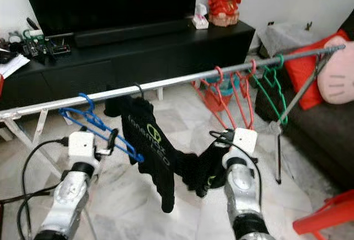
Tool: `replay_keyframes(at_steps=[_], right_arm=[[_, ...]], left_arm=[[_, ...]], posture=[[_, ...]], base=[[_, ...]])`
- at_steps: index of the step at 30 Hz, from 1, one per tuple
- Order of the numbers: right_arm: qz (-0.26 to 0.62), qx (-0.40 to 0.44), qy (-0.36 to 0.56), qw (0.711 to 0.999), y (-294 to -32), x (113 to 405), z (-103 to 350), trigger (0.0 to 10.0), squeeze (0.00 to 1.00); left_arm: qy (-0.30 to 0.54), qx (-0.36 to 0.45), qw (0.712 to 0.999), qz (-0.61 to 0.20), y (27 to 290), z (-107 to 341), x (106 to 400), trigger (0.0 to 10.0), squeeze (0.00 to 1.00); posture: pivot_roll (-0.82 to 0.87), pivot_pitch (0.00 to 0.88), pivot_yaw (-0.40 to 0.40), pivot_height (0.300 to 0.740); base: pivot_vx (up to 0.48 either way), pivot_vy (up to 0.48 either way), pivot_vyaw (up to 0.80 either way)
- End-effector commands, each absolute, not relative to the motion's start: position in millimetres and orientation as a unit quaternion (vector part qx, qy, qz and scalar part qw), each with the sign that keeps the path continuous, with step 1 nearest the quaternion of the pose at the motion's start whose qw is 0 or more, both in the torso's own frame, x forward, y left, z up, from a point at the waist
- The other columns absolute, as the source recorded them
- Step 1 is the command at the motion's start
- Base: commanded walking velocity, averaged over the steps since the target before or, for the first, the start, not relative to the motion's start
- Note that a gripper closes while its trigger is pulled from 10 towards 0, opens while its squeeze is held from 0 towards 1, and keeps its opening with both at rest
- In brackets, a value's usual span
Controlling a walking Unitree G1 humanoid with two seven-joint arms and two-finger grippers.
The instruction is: Hang hanger
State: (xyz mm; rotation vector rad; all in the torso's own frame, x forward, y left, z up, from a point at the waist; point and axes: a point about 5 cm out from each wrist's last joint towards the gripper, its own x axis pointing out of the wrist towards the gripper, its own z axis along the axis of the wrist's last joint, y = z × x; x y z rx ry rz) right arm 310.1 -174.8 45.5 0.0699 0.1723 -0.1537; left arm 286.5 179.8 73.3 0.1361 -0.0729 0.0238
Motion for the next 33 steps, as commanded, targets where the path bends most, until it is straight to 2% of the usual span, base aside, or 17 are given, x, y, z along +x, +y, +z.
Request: replay_keyframes(at_steps=[1,4,16,24,28,33], right_arm=[[-0.072,0.027,0.066,0.995,-175.7,314.2,54.5,10.0,0.0],[-0.072,0.029,0.068,0.995,-175.0,314.1,53.9,10.0,0.0],[-0.078,0.04,0.07,0.994,-177.4,314.7,54.1,10.0,0.0],[-0.073,0.04,0.072,0.994,-175.7,315.6,53.9,10.0,0.0],[-0.072,0.04,0.073,0.994,-175.4,315.4,53.5,10.0,0.0],[-0.073,0.043,0.072,0.994,-174.5,315.1,53.0,10.0,0.0]], left_arm=[[-0.033,0.071,0.997,0.013,178.1,73.4,287.4,10.0,0.0],[-0.033,0.071,0.997,0.013,177.8,73.6,287.8,10.0,0.0],[-0.039,0.077,0.996,0.027,175.4,98.1,304.8,10.0,0.0],[0.005,0.096,0.992,-0.083,140.7,111.4,315.6,10.0,0.0],[0.018,0.083,0.992,-0.091,132.4,113.0,319.9,10.0,0.0],[0.061,0.072,0.994,-0.053,130.2,114.0,336.9,10.0,0.0]], posture=[[0.0,0.0,-0.034,0.74],[0.0,0.0,-0.036,0.74],[0.0,0.0,-0.04,0.74],[0.01,0.0,-0.048,0.74],[0.0,0.0,-0.044,0.74],[0.0,0.0,-0.032,0.74]], base=[[0.0,0.0,0.8],[0.0,0.0,0.8],[0.0,0.0,0.0],[0.0,0.0,0.0],[0.0,0.0,0.0],[0.0,0.0,0.0]])
